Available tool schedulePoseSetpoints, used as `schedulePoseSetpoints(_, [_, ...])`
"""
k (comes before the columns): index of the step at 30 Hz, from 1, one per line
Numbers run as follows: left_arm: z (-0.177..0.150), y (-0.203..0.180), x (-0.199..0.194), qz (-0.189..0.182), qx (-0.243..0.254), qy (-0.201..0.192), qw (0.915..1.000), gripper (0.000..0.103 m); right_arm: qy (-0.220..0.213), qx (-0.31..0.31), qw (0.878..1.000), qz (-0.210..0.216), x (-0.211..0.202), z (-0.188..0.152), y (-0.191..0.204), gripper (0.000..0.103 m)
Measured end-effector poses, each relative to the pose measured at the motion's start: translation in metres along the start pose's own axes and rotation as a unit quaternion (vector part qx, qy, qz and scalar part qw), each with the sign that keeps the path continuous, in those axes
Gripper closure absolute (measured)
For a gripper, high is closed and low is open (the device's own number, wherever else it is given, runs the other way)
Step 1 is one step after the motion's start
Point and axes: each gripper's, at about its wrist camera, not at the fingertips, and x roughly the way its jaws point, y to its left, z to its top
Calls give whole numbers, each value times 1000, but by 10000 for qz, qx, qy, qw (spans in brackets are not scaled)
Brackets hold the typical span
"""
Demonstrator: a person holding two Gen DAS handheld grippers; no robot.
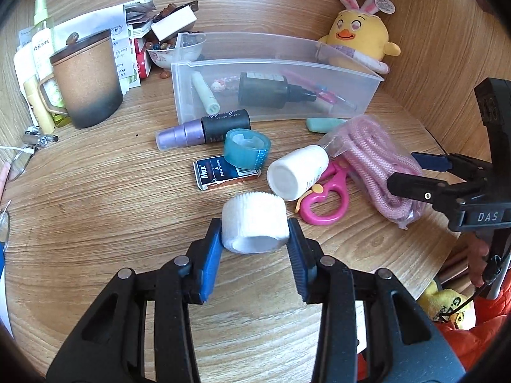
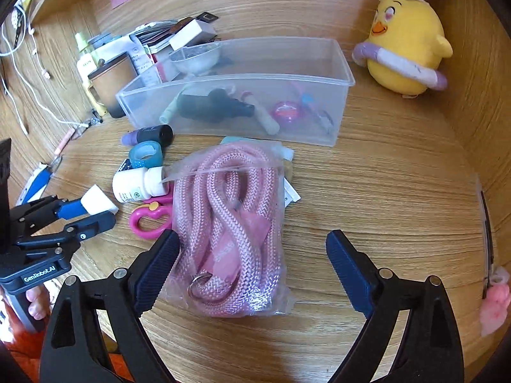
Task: Organize objects
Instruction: 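Grasp the white tape roll with the left tool while the right tool grasps the pink rope bag, then carry the white tape roll and pink rope bag toward the clear box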
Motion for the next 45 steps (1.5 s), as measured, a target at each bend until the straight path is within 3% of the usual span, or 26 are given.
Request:
schedulePoseSetpoints(6, [2, 1, 2, 91, -97, -37, 9999, 64, 64, -148, 9997, 181, 15, 10, 14, 11])
schedulePoseSetpoints(11, [7, 4, -5, 160, -209, -188, 9995, 64, 65, -244, 9997, -76, 28, 14, 21, 13])
schedulePoseSetpoints(13, [10, 4, -11, 260, -198, -303, 9990, 64, -10, -300, 9995, -114, 28, 12, 19, 30])
schedulePoseSetpoints(16, [17, 4, -19, 321, -168, -490, 9981, 64, -159, -322, 9993, -102, 22, 7, 15, 42])
schedulePoseSetpoints(19, [27, 4, -24, 373, -139, -638, 9972, 64, -208, -275, 9994, -23, 17, 5, 10, 46])
schedulePoseSetpoints(31, [63, -1, -38, 513, 26, -1096, 9926, 64, -659, -105, 9978, 17, -20, 23, -5, 48])
schedulePoseSetpoints(45, [111, 8, -30, 446, -57, -1247, 9912, 64, -1520, -126, 9883, -71, -45, 94, -10, 47])
